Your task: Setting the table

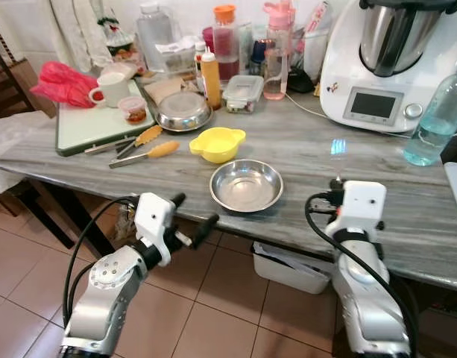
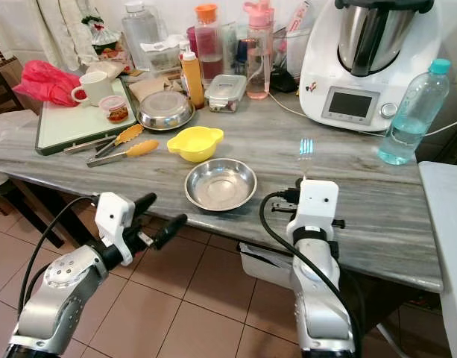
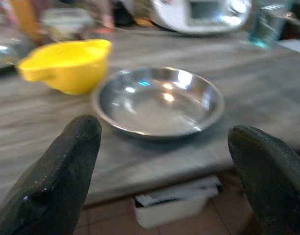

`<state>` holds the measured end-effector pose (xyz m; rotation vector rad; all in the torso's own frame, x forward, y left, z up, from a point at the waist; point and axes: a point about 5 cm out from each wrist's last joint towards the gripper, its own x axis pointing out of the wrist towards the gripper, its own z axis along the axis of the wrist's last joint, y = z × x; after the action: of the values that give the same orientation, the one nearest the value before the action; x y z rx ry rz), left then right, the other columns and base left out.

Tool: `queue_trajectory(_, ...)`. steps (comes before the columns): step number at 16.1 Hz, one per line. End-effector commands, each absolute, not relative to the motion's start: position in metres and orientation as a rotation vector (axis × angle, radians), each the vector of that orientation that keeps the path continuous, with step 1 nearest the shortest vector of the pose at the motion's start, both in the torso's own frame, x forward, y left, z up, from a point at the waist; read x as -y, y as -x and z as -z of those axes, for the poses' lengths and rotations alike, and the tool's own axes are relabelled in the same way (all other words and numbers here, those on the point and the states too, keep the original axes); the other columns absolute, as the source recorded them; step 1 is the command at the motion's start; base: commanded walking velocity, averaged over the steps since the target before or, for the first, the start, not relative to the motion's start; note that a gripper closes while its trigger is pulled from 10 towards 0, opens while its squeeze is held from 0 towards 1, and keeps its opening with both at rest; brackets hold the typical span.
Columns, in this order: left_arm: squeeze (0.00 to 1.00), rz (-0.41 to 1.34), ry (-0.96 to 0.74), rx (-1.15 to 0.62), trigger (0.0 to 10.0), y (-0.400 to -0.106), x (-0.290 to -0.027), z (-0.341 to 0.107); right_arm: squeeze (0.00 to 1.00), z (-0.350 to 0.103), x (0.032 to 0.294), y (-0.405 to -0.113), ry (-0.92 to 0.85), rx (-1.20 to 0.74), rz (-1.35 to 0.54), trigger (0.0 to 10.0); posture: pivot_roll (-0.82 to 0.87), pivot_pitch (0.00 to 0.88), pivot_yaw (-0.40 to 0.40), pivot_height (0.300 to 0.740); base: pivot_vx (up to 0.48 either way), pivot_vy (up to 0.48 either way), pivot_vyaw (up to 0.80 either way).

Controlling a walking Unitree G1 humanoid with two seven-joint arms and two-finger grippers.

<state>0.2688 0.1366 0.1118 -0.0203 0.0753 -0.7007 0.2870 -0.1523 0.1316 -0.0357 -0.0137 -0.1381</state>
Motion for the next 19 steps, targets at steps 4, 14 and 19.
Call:
queue_trajectory(4, 0.00, 0.857, 0.015, -0.142, 10.0, -0.255, -0.132, -0.112, 0.00, -0.115, 0.134, -0.298, 0.001, -0.084, 0.091, 10.0, -0.09, 0.061, 0.069, 0.740, 0.000, 0.000, 0.00)
queue_trajectory(14, 0.00, 0.913, -0.004, -0.150, 10.0, -0.253, -0.118, -0.110, 0.00, -0.094, 0.116, -0.322, -0.142, -0.202, 0.127, 10.0, -0.08, 0.049, 0.083, 0.740, 0.000, 0.000, 0.00)
queue_trajectory(19, 0.00, 0.931, -0.005, -0.146, 10.0, -0.251, -0.112, -0.113, 0.00, -0.089, 0.111, -0.324, -0.192, -0.219, 0.130, 10.0, -0.08, 0.042, 0.085, 0.740, 0.000, 0.000, 0.00)
